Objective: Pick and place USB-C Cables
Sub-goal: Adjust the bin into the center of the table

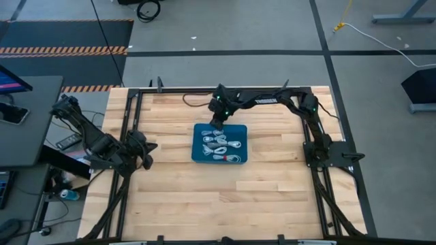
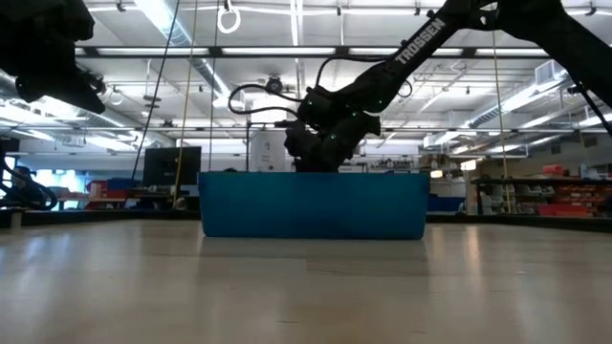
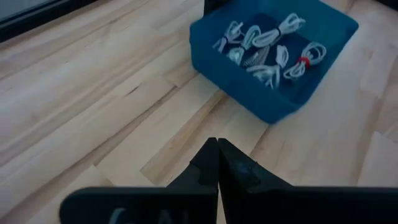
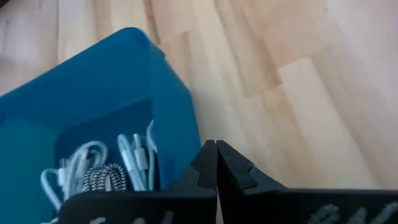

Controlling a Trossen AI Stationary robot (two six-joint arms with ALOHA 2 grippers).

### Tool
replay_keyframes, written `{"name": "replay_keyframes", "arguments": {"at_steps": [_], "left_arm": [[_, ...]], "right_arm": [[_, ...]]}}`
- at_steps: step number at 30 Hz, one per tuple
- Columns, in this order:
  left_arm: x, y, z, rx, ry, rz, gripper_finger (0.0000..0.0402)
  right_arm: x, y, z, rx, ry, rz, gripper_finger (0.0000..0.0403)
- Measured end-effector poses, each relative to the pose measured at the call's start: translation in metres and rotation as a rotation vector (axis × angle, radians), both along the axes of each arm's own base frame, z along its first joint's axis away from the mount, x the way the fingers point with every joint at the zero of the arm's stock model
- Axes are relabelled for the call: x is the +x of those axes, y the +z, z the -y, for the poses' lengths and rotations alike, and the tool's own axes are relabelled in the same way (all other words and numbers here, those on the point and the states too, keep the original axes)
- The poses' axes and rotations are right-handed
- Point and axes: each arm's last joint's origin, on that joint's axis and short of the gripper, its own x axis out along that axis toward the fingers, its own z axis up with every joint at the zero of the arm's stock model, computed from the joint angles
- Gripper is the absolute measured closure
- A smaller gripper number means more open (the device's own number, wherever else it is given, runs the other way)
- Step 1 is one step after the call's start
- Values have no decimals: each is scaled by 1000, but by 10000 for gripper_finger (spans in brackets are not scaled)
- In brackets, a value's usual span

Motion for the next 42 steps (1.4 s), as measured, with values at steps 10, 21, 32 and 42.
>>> {"name": "replay_keyframes", "arguments": {"at_steps": [10, 21, 32, 42], "left_arm": [[-1, 0, -1, 4, 1, 4, 397], [-1, 0, -1, 5, 2, 4, 395], [0, 1, -2, 40, 22, 35, 394], [0, 0, 0, 40, -35, -17, 392]], "right_arm": [[3, 10, -11, 22, 15, 20, 403], [0, 43, -22, 12, 35, 88, 403], [-28, 117, -33, -110, -15, 168, 403], [-69, 205, -85, -310, 87, 358, 396]]}}
